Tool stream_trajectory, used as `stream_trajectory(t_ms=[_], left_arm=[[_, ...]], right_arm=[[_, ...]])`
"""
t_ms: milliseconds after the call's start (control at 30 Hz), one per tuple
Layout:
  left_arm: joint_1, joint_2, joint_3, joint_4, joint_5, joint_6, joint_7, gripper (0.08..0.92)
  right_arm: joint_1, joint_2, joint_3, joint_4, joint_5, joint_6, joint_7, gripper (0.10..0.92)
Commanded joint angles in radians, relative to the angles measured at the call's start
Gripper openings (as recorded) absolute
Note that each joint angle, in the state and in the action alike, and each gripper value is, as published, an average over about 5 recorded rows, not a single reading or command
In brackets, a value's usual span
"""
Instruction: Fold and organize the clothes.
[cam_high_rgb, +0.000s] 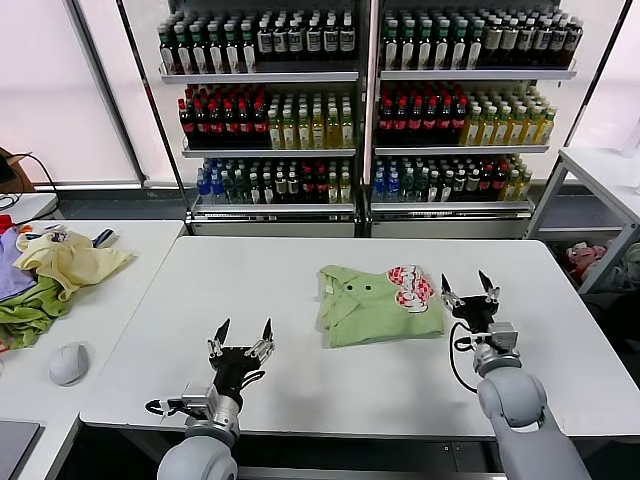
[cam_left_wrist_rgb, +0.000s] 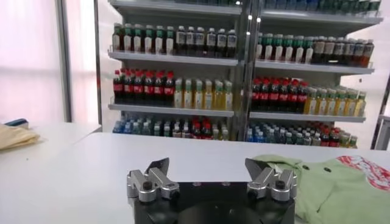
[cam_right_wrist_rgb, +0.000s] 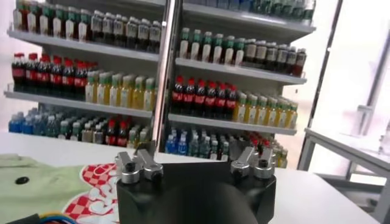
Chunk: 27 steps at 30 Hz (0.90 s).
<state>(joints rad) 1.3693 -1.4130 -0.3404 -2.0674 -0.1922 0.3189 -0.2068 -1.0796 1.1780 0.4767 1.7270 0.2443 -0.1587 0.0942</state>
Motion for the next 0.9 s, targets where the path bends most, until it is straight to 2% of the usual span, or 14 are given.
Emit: stream_trajectory(t_ms=[33,467,900], left_arm=[[0.006,0.007,-0.004,-0.012,0.009,-0.003,0.008,0.823],[0.018,0.014,-0.001,-0.036,0.023,-0.007,0.024,0.823],[0.049,0.03,-0.016,-0.077,0.031,-0.01,0.038,0.823]], right_arm=[[-0.177,-0.002,0.051,0.164,0.04,0.045,0.016,0.813],[-0.239,0.016,0.041,0.257,-0.02,0.049,0.033,0.823],[-0.257,0.02,0.043,0.274,-0.054,0.041,0.04,0.823]])
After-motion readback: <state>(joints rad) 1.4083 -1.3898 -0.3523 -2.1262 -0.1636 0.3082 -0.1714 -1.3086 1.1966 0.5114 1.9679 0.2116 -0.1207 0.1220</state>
